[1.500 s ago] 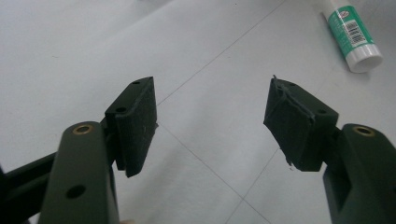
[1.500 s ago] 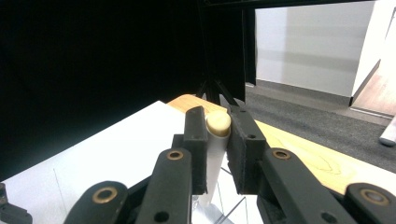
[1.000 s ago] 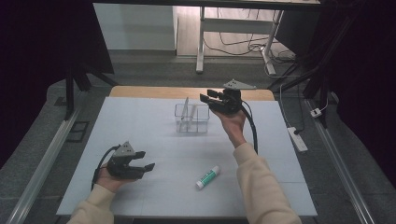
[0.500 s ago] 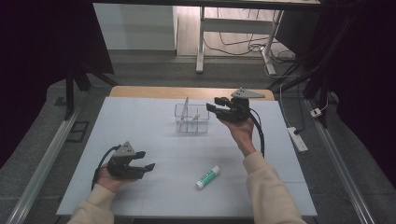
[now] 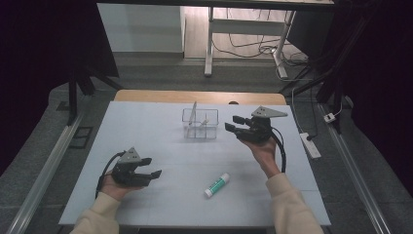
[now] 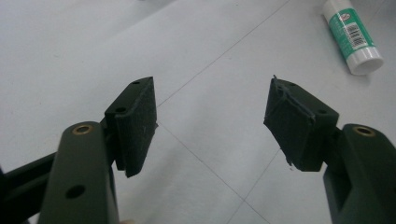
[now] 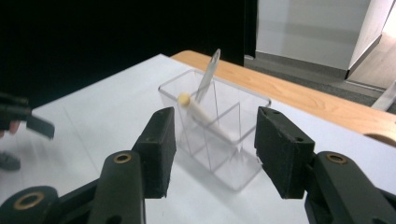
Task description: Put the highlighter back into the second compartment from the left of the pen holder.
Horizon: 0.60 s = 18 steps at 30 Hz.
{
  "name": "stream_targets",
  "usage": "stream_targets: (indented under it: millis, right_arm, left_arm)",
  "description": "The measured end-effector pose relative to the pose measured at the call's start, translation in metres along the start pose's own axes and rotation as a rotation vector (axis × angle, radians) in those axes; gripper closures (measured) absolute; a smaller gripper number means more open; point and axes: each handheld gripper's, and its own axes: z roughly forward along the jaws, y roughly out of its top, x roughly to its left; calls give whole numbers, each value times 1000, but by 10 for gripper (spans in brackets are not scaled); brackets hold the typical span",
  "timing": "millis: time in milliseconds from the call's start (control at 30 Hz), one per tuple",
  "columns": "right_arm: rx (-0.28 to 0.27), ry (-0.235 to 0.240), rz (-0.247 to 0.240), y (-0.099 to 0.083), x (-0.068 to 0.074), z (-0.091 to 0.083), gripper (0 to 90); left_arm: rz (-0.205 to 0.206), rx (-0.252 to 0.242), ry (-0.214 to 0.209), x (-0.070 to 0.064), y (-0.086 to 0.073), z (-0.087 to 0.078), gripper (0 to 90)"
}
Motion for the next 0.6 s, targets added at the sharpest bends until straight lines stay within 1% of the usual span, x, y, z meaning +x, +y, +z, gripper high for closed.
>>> stream_targets:
  millis: [133, 300, 600]
  right_arm:
    - [13, 2, -6, -12, 3, -12, 473]
    - [47, 4, -20, -28, 7, -25, 472]
    - [82, -6, -33, -50, 10, -45, 460]
  left_arm:
    - [0, 2, -3, 0, 0, 1, 344]
    - [-1, 3, -7, 0, 1, 2, 344]
    - [2, 3, -11, 0, 2, 2, 343]
